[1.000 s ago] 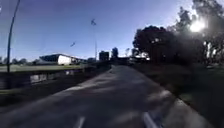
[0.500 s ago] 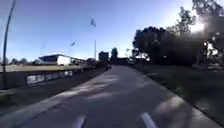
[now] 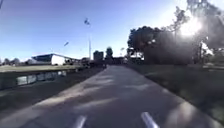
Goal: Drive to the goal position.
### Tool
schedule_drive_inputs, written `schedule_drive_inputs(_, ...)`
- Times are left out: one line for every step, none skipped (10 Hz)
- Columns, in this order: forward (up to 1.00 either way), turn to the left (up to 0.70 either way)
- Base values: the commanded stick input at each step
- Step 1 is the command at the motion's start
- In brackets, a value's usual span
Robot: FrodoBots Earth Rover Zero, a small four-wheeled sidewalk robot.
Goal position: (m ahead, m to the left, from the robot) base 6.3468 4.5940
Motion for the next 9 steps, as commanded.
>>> schedule_drive_inputs(0.98,0.0)
schedule_drive_inputs(0.98,0.0)
schedule_drive_inputs(0.98,0.0)
schedule_drive_inputs(0.98,0.0)
schedule_drive_inputs(0.98,0.0)
schedule_drive_inputs(0.98,0.0)
schedule_drive_inputs(0.98,0.0)
schedule_drive_inputs(0.98,0.0)
schedule_drive_inputs(0.98,0.0)
